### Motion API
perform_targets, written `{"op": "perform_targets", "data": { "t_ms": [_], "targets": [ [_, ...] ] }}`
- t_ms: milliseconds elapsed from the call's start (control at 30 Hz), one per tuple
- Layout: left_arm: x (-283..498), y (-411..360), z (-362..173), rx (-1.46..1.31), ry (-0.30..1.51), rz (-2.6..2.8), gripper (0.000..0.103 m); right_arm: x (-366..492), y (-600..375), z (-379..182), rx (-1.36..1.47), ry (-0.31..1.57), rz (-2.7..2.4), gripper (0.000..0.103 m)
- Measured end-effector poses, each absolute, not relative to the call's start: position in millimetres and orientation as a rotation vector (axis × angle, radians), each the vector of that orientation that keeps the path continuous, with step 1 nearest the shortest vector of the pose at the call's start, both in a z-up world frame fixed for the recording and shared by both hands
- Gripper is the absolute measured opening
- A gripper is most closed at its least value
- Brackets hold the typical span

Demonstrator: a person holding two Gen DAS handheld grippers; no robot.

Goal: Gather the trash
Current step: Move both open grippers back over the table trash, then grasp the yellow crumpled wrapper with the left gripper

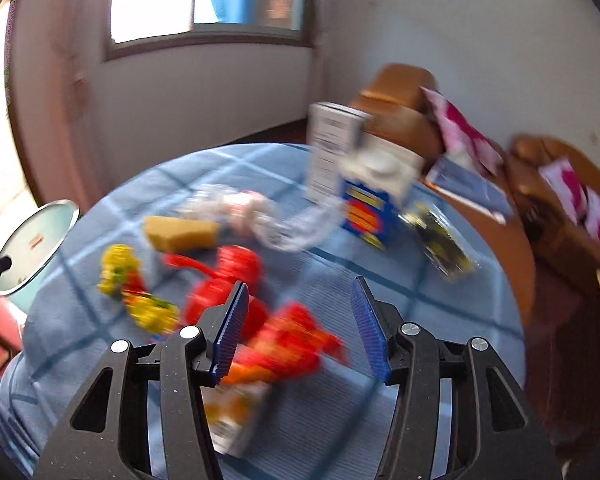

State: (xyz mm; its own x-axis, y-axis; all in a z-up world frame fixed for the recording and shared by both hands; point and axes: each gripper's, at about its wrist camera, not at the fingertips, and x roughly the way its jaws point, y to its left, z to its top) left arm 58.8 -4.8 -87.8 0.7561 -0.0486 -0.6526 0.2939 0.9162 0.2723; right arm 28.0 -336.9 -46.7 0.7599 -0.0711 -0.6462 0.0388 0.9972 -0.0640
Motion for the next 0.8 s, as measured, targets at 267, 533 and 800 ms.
{"op": "perform_targets", "data": {
  "t_ms": [267, 533, 800],
  "targets": [
    [81.3, -86.6, -84.7, 0.362, 0.649, -0.329, 0.063, -6.2, -389.9, -69.5, 0.096, 0.716, -0.163, 0.061],
    [107.1, -143.9, -113.1, 0.383, 0.704, -0.431, 0.05, -29.7, -414.3, -87.2, 0.171, 0.727, -0.216, 0.063],
    [98.3, -164.0, -124.4, 0.435, 0.727, -0.513, 0.0, -32.4, -417.3, -88.3, 0.21, 0.709, -0.203, 0.064]
  ]
}}
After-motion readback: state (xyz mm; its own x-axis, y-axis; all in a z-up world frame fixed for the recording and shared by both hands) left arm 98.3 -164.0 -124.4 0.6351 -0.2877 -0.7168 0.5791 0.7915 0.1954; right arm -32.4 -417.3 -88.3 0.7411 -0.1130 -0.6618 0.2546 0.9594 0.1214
